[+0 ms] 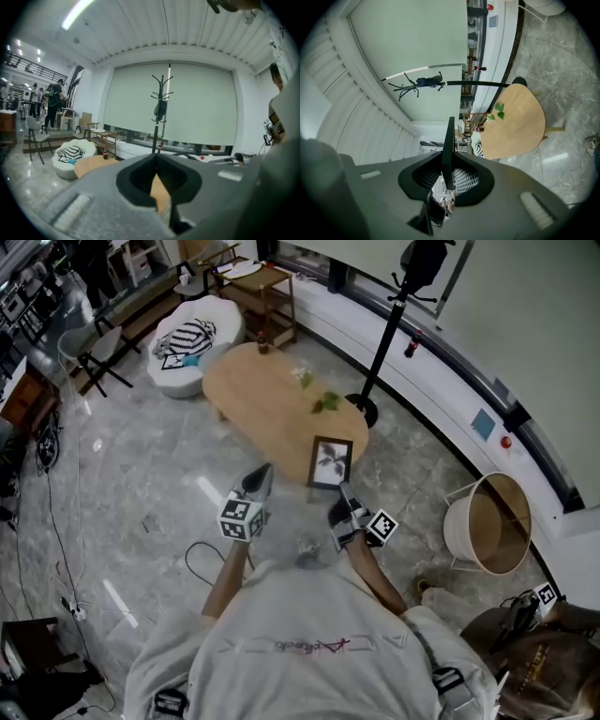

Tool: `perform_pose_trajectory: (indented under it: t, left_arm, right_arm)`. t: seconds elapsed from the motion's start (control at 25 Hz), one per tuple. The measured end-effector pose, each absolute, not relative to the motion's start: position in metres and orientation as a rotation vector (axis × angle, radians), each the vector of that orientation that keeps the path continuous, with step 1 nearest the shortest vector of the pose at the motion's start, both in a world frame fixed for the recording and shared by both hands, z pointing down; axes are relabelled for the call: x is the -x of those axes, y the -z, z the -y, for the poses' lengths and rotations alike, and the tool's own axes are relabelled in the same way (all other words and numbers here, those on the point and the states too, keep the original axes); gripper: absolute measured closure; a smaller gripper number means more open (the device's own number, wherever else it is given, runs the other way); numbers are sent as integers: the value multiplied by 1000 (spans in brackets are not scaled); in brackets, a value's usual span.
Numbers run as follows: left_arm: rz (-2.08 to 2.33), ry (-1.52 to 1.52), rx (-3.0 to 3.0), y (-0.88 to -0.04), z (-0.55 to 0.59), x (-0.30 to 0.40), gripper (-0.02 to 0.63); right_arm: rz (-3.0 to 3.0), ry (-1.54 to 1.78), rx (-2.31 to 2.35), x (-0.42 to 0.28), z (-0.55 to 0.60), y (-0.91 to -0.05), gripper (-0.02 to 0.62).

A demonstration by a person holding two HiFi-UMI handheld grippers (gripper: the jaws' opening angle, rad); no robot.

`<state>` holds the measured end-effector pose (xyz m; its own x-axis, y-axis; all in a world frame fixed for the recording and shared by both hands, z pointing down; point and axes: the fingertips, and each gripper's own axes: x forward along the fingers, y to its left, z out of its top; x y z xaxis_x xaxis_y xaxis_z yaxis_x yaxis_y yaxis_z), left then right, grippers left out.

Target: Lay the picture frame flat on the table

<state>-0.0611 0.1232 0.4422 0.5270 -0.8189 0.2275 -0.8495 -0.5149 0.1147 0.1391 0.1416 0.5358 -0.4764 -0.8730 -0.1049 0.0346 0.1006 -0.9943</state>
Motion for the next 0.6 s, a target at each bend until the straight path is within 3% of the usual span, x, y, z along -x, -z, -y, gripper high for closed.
perform_pose_trajectory:
  t: [0.6]
  left_arm:
    - [1458,-229,-2536,-451,-39,49,606]
  right_arm:
    - [-1624,1510,816,-147,-48,-542,520]
